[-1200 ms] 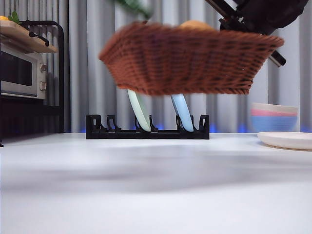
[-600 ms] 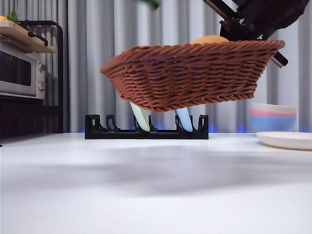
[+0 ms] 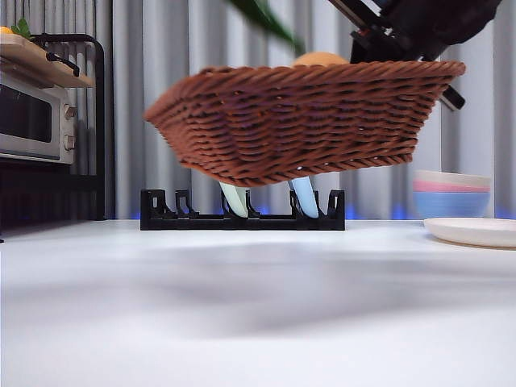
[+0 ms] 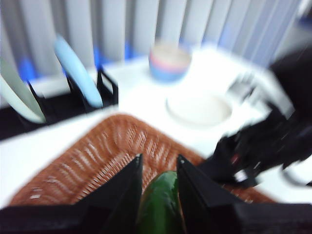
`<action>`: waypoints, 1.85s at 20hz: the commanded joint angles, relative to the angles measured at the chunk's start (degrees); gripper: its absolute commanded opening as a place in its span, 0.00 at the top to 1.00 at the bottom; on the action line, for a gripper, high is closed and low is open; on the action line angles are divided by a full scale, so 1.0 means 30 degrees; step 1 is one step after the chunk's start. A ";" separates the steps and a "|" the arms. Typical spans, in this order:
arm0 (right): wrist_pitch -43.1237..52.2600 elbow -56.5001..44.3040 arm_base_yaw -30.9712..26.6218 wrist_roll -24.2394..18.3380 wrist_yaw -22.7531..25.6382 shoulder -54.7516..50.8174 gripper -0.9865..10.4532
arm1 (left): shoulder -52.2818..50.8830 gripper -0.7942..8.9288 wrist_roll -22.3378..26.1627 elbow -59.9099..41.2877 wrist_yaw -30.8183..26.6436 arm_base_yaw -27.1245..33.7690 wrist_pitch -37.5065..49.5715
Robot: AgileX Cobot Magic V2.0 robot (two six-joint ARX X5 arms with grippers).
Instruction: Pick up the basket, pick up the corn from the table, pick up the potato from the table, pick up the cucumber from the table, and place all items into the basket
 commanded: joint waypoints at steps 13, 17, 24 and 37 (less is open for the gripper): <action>0.0131 0.0029 0.0933 0.0117 -0.0226 -0.0066 0.93 | 0.4109 0.23 0.1129 0.0233 0.2222 0.2135 0.0605; 0.0131 0.0029 0.0933 0.0124 -0.0211 -0.0066 0.93 | 0.4087 0.24 0.1158 0.0685 0.2273 0.2259 0.0102; 0.0138 0.0029 0.0896 0.0117 0.0517 0.0087 0.93 | 0.3861 0.23 0.1377 0.3249 0.2251 0.2251 -0.2732; 0.2681 0.0029 0.0248 0.3038 0.1370 0.4255 0.93 | 0.0991 0.24 0.1894 0.8859 0.2186 0.2251 -0.8524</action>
